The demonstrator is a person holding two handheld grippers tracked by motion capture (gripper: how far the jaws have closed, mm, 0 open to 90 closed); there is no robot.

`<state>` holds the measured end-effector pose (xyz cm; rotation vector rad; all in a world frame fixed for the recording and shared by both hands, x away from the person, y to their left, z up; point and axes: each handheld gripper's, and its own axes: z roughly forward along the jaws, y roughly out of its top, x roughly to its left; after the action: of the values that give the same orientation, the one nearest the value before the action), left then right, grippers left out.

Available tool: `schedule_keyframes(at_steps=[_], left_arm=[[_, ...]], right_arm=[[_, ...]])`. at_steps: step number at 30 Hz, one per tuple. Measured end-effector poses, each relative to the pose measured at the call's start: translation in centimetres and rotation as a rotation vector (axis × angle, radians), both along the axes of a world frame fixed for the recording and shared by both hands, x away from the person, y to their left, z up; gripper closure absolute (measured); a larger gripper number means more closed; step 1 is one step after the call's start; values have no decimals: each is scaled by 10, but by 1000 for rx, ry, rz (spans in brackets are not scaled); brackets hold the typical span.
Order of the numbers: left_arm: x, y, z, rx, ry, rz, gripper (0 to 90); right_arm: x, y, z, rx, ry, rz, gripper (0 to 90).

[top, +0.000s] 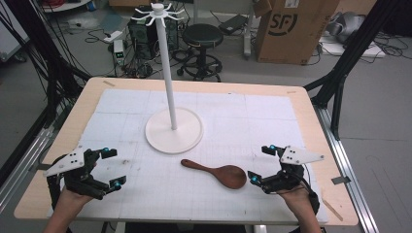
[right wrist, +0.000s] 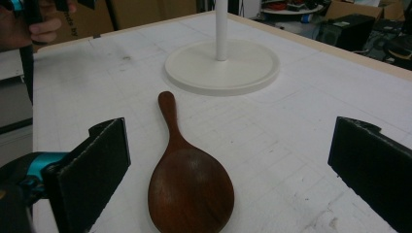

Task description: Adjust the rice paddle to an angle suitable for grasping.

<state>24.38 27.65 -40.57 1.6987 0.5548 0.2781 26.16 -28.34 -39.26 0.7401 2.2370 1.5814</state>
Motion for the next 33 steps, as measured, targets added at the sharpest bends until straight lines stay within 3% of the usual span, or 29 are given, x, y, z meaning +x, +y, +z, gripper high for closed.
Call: schedule_keyframes(at_steps=[9,15,25,33], left_arm=[[0,-3,0,5,-1,-7,17],[0,-6,-2,46,5,-9,17],[0,-5,-3,33,10,-24,17],[0,-2,-3,22,11,-26,17]], right_arm=[[-4,-1,3,10,2,8,2],[-2,3,3,3,4,26,2],[0,9,3,-3,22,38,2],[0,22,6,-86,27,98,2]])
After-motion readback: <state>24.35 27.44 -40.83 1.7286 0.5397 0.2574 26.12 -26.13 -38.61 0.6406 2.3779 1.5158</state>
